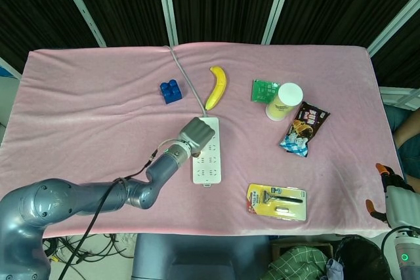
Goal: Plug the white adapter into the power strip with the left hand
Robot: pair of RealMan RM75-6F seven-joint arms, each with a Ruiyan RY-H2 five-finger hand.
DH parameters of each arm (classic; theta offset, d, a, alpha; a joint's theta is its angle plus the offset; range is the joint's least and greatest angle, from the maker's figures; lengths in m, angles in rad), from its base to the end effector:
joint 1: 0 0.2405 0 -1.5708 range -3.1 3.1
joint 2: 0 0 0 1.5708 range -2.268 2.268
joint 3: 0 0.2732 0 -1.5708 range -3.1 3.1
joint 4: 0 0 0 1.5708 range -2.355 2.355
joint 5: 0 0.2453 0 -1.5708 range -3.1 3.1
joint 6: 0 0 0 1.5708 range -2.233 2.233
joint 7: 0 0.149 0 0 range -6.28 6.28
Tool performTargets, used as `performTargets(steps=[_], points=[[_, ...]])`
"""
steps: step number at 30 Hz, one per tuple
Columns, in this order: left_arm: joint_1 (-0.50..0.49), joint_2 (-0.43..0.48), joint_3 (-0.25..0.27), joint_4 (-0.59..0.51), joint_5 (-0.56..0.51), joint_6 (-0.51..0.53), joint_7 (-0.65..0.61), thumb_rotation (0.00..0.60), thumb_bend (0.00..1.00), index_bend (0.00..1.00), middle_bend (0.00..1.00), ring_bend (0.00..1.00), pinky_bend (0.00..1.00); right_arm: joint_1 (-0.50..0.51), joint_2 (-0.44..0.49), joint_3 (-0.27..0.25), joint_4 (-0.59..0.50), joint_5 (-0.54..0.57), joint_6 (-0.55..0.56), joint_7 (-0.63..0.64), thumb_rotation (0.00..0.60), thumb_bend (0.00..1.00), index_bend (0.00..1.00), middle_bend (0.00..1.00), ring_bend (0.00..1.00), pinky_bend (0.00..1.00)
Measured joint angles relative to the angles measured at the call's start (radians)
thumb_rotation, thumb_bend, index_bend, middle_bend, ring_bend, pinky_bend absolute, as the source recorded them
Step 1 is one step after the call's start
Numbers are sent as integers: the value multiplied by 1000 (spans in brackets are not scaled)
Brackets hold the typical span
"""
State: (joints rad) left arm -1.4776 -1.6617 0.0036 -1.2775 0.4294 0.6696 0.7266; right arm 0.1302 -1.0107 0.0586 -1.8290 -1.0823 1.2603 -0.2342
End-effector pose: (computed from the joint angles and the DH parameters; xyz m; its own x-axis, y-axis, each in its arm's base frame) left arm -0.0026 0.4288 -0.1223 0.8315 0.2359 0.5029 0.5223 -0.6402 -0.5633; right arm -0.3556 -0.1903 0.1344 0.3868 -0.2693 0.8819 -0.8426 0.2854 0.4567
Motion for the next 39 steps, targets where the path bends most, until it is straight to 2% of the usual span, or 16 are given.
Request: performTargets(steps=[5, 8, 9, 11, 13, 16, 19, 24, 29, 33, 36, 39], points=[[-4, -11, 9, 12, -2, -5, 11, 600, 399, 589, 609, 454, 592, 0, 0, -1, -1, -2, 0, 1, 600, 285, 80, 92, 162, 272], [-5, -14, 19, 17, -9, -10, 19, 600, 387, 550, 578, 436, 579, 0, 1, -1, -1, -2, 1, 2, 600, 285, 77, 92, 163, 271], [-6, -14, 22, 18, -12, -11, 22, 600, 363, 516, 546, 408, 548, 0, 1, -1, -1, -2, 1, 2, 600, 285, 76, 92, 163, 271], [-8, -14, 28, 20, -23, -11, 29, 600, 293, 436, 450, 321, 421, 0, 0, 0, 0, -1, 0, 2, 600, 285, 76, 92, 163, 272], [-9, -13, 32, 21, -31, -7, 35, 600, 194, 318, 284, 158, 219, 0, 0, 0, 0, -1, 1, 1, 600, 285, 76, 92, 162, 272], [-12, -7, 34, 12, -51, 3, 43, 600, 101, 189, 105, 7, 83, 0, 0, -1, -1, 0, 2, -1, 600, 285, 76, 92, 162, 271], [-15, 1, 27, -3, -59, 32, 46, 600, 69, 144, 34, 0, 7, 0, -1, -1, -1, 1, 2, -3, 600, 285, 76, 92, 163, 272], [-4, 26, -12, -54, -30, 113, 24, 600, 64, 140, 22, 0, 0, 1, 0, -2, -1, 2, 0, -5, 600, 285, 76, 92, 162, 272], [20, 108, -41, -180, 9, 199, 7, 600, 65, 140, 24, 0, 0, 1, 1, -1, -1, 5, 0, -6, 600, 285, 76, 92, 162, 272], [50, 220, -42, -346, 9, 283, 16, 600, 70, 143, 30, 0, 0, 0, 1, 0, -3, 10, 4, -9, 600, 286, 76, 92, 162, 272], [98, 331, -19, -506, 29, 380, 21, 600, 88, 143, 38, 0, 0, -1, 0, 1, -4, 12, 8, -12, 600, 286, 75, 92, 162, 272], [192, 451, 40, -663, 102, 509, 8, 600, 110, 143, 42, 0, 0, -1, -1, 0, -5, 11, 12, -19, 600, 286, 73, 92, 162, 272]])
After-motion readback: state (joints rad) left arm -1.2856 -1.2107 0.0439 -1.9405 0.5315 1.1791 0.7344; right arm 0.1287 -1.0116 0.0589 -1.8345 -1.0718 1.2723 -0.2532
